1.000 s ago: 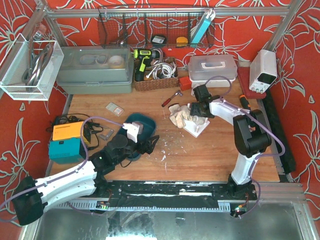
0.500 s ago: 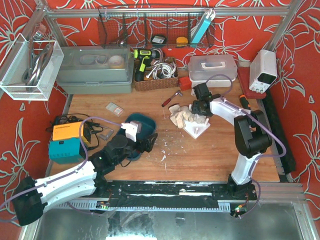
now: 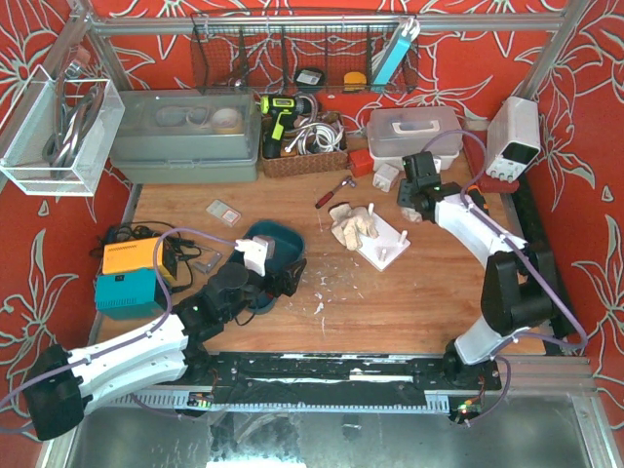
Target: Install the large spring
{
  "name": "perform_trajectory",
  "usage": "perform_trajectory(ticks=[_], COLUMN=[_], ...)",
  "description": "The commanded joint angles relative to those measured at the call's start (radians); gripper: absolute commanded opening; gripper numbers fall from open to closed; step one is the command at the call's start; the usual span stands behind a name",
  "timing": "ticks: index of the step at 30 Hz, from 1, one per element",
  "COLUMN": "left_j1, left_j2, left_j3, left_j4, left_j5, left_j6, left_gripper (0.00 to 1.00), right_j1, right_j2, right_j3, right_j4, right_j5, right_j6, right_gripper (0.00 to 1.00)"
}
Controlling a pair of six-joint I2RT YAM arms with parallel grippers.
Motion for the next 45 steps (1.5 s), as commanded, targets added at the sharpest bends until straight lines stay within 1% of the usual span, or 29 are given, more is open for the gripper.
perform_trajectory(ticks=[1, 5, 8, 10, 13, 15, 19, 23, 26, 29, 30, 32, 38, 42, 45], left_j1=[-0.008, -0.008, -0.008, -0.008, -0.008, -0.010, -0.014, -0.017, -0.017, -0.019, -0.019, -0.019, -0.019, -0.020, -0.020], left_j2=[-0.014, -0.011, -0.002, 0.009, 0.020, 0.025, 0.044, 0.049, 0.039, 0.034, 0.032, 0.031, 0.054, 0.085, 0.084], left_j3=[-0.021, -0.037, -0.044, -0.043, -0.045, -0.048, -0.060, -0.056, -0.061, -0.061, -0.061, -0.063, -0.062, -0.047, -0.049], left_j4=[0.028, 0.065, 0.100, 0.112, 0.128, 0.141, 0.171, 0.164, 0.165, 0.163, 0.162, 0.162, 0.172, 0.163, 0.168], left_j5=[-0.006, 0.055, 0.108, 0.132, 0.168, 0.184, 0.192, 0.184, 0.177, 0.168, 0.167, 0.163, 0.181, 0.190, 0.193], left_j6=[0.007, 0.011, 0.017, 0.025, 0.033, 0.035, 0.029, 0.033, 0.034, 0.031, 0.033, 0.033, 0.039, 0.050, 0.050], left_gripper=[1.00, 1.00, 1.00, 1.00, 1.00, 1.00, 1.00, 1.00, 1.00, 1.00, 1.00, 1.00, 1.00, 1.00, 1.00], right_j1=[-0.072, -0.111, -0.117, -0.130, -0.150, -0.157, -0.165, -0.184, -0.187, -0.187, -0.187, -0.186, -0.155, -0.140, -0.116], right_j2=[0.033, 0.103, 0.173, 0.216, 0.272, 0.304, 0.352, 0.389, 0.417, 0.407, 0.394, 0.361, 0.206, 0.089, -0.003], right_j3=[-0.024, -0.007, 0.039, 0.070, 0.115, 0.138, 0.163, 0.217, 0.255, 0.244, 0.229, 0.198, 0.121, 0.048, -0.018], right_j4=[0.049, 0.060, 0.019, -0.003, -0.025, -0.036, -0.038, -0.060, -0.093, -0.109, -0.104, -0.099, -0.104, -0.090, -0.059], right_j5=[0.093, 0.110, 0.160, 0.159, 0.149, 0.174, 0.210, 0.233, 0.291, 0.319, 0.318, 0.292, 0.108, -0.071, -0.223], right_j6=[-0.111, -0.171, -0.231, -0.253, -0.264, -0.265, -0.270, -0.266, -0.260, -0.246, -0.242, -0.228, -0.204, -0.197, -0.190], right_gripper=[0.51, 0.51, 0.51, 0.52, 0.55, 0.58, 0.60, 0.70, 0.79, 0.86, 0.87, 0.88, 0.89, 0.88, 0.84])
